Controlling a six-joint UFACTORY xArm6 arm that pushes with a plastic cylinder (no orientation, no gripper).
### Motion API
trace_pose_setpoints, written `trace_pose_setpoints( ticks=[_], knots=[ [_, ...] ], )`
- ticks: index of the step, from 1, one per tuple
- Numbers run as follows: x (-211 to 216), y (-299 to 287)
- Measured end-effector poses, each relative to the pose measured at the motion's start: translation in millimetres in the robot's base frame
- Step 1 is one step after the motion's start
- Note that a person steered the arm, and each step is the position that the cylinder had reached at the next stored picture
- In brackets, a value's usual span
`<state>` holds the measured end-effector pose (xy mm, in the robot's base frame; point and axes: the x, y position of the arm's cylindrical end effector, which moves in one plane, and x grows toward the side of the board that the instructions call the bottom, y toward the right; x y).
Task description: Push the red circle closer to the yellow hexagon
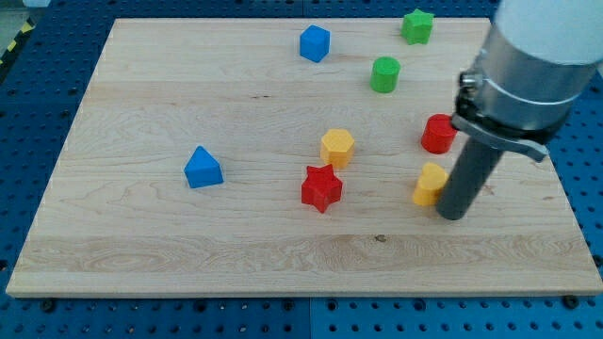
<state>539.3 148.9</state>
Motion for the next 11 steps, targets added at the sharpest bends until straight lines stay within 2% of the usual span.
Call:
trace_pose_setpoints(
  ticks=[2,3,5,6,8,11],
  knots=[
    [-2,4],
    [-20,63],
    [-116,52],
    [-117,52],
    [-80,15],
    [-71,-23]
  ],
)
